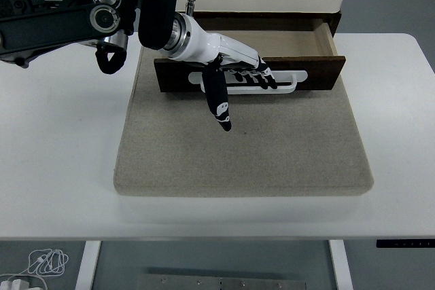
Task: Open the drawer under the combination cabinet
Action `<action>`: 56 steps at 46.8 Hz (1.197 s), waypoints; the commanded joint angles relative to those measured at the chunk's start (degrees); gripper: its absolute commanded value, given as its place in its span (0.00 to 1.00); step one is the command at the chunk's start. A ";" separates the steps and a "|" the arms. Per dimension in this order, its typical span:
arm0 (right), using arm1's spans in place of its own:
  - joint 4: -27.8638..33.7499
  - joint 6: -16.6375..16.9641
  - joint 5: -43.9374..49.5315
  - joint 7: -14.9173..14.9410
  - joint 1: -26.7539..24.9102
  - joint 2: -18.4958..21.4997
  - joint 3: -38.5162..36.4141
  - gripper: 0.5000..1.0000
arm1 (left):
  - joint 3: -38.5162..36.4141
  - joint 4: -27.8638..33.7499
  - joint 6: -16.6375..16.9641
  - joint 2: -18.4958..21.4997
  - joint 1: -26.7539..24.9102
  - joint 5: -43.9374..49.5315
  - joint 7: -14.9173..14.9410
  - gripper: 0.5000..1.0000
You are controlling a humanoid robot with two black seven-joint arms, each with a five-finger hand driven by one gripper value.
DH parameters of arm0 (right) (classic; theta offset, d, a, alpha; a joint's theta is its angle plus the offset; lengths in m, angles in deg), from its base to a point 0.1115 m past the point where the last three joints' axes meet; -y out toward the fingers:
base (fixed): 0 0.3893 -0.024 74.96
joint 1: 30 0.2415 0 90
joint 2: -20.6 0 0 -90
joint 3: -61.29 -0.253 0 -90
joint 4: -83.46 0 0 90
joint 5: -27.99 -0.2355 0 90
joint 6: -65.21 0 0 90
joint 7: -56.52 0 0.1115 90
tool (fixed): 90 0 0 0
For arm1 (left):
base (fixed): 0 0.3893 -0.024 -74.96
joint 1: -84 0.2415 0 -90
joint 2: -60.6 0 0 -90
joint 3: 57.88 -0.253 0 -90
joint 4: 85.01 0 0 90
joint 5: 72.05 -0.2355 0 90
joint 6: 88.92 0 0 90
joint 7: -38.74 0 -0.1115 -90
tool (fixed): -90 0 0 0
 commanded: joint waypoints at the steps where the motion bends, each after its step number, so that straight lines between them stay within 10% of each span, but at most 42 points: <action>1: 0.02 0.00 0.00 0.00 0.00 0.00 0.00 0.85 | -0.01 0.01 -0.08 0.02 -0.22 0.27 0.09 1.00; 21: 0.02 0.00 0.00 0.00 0.00 0.00 0.00 0.85 | 3.41 -0.17 -0.96 0.37 -2.68 0.89 0.00 1.00; 38: 0.02 0.00 0.00 0.00 0.00 0.00 0.00 0.85 | 21.77 -1.48 -2.46 2.83 -3.21 1.15 -1.23 1.00; 56: 0.02 0.00 0.00 0.00 0.00 0.00 0.00 0.85 | 43.13 -14.04 -1.84 7.31 -3.12 1.24 -10.54 1.00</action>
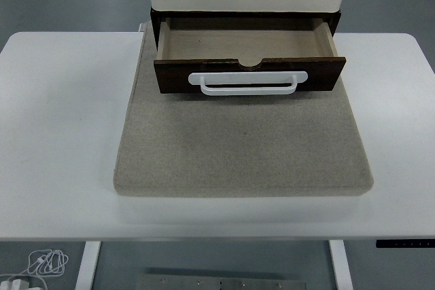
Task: Open the drawer under the combination cabinet
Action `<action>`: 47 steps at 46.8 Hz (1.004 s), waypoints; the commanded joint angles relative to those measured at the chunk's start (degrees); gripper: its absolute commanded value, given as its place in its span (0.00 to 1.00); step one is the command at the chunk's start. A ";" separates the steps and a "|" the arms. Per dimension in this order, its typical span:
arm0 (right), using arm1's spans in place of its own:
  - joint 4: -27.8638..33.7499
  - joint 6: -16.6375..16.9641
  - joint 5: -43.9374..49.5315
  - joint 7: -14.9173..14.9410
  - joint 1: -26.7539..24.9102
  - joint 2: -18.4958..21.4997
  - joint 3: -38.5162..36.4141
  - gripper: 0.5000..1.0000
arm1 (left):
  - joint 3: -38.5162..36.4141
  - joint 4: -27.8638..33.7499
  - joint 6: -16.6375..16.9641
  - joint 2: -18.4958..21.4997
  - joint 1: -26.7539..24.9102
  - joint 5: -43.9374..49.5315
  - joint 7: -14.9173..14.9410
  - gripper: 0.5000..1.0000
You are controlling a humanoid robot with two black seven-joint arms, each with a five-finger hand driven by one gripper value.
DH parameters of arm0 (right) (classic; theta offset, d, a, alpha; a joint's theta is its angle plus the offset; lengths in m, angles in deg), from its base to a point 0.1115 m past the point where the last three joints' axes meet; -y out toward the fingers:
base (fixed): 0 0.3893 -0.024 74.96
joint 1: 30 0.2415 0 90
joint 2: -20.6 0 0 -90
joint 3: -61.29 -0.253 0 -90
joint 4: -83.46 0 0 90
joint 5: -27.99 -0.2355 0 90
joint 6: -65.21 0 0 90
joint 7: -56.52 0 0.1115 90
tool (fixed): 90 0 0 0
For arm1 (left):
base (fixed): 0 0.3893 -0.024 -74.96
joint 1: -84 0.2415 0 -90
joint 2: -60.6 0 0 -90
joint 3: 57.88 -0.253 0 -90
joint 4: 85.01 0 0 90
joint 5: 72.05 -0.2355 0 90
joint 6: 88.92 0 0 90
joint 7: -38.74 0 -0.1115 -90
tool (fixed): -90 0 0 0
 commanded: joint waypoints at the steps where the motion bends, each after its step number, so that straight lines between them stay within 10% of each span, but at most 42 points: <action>1: -0.08 0.00 0.00 -0.01 0.00 0.00 0.00 0.85 | 3.90 -3.47 0.21 1.87 -0.02 0.05 -2.08 1.00; 20: 0.01 0.00 0.00 -0.01 0.00 0.00 0.00 0.85 | 5.32 -23.67 3.37 14.27 1.65 15.86 -11.14 1.00; 31: 0.01 0.00 0.00 -0.01 0.00 0.00 0.00 0.85 | 5.23 -37.92 3.90 13.66 3.76 19.38 -11.58 1.00; 47: 0.01 0.00 0.00 -0.01 0.00 0.00 0.00 0.85 | 5.23 -40.65 12.95 9.27 16.50 28.26 -12.02 1.00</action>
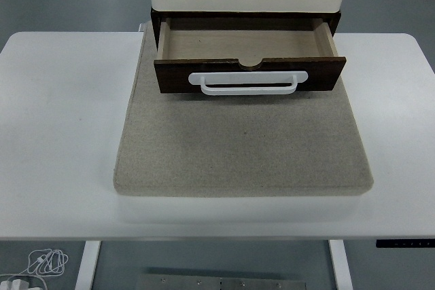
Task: Open the drawer under the combination cabinet
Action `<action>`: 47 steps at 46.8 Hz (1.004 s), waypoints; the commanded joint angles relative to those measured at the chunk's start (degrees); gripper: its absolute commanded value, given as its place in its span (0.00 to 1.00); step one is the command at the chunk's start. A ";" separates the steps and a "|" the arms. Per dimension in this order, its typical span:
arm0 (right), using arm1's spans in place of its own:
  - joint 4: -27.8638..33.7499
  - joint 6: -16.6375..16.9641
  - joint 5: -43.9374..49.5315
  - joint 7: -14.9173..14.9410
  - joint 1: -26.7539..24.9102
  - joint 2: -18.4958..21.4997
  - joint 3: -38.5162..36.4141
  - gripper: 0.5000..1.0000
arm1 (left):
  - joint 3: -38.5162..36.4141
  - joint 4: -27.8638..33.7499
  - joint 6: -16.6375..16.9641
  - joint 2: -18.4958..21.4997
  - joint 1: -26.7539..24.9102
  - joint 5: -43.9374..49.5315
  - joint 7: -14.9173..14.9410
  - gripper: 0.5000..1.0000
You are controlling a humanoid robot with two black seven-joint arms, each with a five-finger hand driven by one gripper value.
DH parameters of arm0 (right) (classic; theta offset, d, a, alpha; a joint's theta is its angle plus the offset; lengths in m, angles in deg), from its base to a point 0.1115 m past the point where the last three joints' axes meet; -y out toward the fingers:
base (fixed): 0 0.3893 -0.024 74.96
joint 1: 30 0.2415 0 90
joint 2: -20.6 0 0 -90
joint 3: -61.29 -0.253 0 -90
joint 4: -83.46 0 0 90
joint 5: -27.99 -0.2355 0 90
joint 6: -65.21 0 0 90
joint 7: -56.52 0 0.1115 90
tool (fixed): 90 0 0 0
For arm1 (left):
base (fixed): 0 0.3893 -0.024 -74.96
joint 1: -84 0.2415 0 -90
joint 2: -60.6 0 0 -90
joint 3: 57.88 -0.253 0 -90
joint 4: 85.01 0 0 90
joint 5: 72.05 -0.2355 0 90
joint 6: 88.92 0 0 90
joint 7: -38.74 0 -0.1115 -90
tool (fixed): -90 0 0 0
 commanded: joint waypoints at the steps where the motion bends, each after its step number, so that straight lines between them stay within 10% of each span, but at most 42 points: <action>1: 0.01 0.00 0.00 0.00 0.01 0.00 0.00 0.85 | 0.01 -0.80 1.42 -1.73 2.95 2.58 0.07 1.00; 18: 0.01 0.00 0.00 0.00 0.01 0.00 0.00 0.85 | 0.10 -6.33 7.40 -10.79 11.31 7.51 0.07 1.00; 47: -0.08 0.09 0.00 0.00 -0.16 0.00 0.17 0.85 | 0.63 -12.14 3.45 -23.80 20.18 12.78 -7.57 1.00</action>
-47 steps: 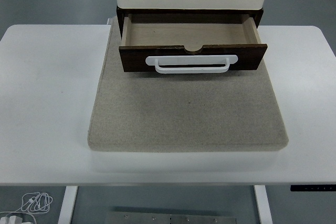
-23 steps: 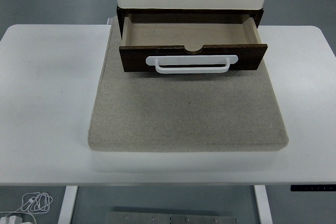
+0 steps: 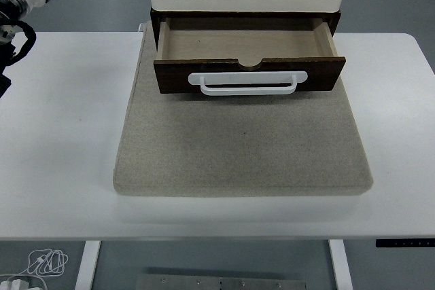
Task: Open the drawer under the combination cabinet
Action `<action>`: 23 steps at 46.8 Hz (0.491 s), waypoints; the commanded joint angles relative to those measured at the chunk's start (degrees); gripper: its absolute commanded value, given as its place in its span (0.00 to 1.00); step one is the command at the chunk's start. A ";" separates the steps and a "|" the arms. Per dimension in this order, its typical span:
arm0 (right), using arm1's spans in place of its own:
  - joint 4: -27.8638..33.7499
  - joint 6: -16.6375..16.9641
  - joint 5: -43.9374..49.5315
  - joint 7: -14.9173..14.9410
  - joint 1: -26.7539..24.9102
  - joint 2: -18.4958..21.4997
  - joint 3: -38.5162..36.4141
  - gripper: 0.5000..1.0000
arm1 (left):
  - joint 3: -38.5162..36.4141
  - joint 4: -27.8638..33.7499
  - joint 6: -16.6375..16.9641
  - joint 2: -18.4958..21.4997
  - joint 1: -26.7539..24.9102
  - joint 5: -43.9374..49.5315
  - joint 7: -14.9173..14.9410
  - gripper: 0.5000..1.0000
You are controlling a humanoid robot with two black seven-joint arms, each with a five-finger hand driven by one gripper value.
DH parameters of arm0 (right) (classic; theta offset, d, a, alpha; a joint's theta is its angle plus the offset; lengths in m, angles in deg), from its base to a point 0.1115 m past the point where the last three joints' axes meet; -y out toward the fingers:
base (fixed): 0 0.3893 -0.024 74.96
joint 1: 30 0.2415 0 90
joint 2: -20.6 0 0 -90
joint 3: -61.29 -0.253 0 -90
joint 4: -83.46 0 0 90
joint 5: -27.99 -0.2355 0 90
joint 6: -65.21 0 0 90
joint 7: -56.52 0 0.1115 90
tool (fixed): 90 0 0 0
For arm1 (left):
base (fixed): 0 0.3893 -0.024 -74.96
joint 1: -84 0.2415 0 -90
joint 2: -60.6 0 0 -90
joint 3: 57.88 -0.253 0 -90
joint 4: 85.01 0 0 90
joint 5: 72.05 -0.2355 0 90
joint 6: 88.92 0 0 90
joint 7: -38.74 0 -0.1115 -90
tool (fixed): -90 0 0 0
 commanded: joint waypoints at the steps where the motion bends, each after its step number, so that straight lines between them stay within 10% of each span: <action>1: -0.04 -0.02 0.00 0.00 -0.02 0.00 0.00 0.85 | -0.09 0.04 -1.90 -1.43 1.14 1.96 -1.77 1.00; 23: 0.04 -0.02 0.00 0.00 -0.20 0.00 -0.08 0.85 | 0.00 -0.22 -4.54 -7.50 4.65 6.88 -7.84 1.00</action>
